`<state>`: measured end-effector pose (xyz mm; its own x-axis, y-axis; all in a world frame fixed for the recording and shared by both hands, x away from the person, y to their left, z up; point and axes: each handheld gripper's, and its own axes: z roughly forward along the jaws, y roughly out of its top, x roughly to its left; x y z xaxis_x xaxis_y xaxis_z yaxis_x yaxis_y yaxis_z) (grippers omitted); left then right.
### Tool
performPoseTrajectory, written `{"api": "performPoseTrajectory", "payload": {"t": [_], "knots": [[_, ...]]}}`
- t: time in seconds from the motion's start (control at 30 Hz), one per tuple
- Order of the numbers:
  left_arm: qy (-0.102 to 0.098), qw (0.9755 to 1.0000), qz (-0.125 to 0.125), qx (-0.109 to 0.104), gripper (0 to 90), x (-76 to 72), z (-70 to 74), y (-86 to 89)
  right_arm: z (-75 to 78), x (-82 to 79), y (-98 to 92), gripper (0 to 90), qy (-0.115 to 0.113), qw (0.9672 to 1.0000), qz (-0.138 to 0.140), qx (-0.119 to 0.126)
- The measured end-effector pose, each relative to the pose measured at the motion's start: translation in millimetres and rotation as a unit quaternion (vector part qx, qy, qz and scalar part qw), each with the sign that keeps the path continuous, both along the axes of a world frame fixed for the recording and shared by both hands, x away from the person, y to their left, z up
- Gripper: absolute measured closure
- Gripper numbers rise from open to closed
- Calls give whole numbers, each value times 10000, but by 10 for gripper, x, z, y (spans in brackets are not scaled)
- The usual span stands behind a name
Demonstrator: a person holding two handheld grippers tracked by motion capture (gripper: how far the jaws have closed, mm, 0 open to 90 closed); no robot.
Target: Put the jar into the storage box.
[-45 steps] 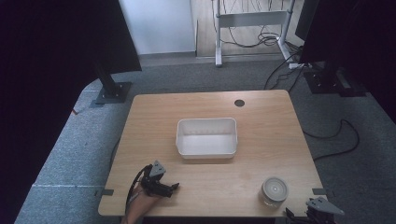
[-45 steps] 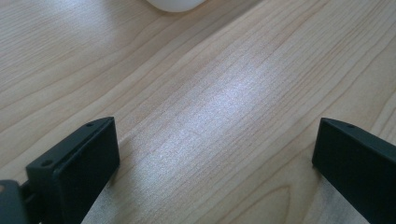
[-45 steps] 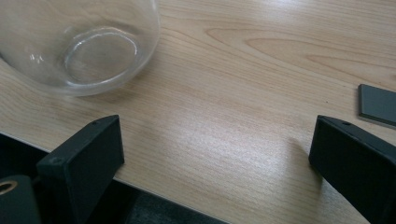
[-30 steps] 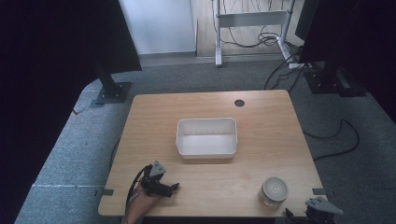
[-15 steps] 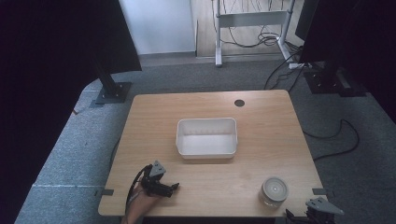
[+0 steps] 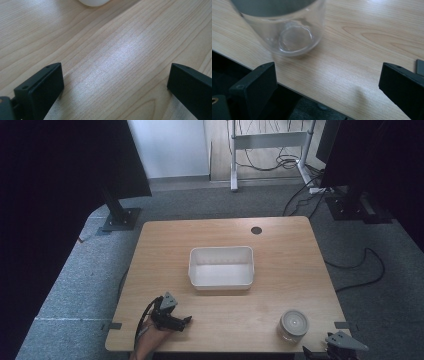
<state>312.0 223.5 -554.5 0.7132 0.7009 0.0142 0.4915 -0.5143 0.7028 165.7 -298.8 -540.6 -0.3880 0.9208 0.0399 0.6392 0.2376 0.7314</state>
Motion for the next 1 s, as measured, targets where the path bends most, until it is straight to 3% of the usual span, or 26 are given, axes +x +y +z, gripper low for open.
{"api": "performPoseTrajectory", "payload": {"t": [0.4,1.0], "knots": [[0,10000,1,0,3,0,0,0,78,-4,123,1,-67,9995,300,-4],[0,10000,-1,2,3,0,0,0,112,27,237,0,-166,9988,447,57]]}}
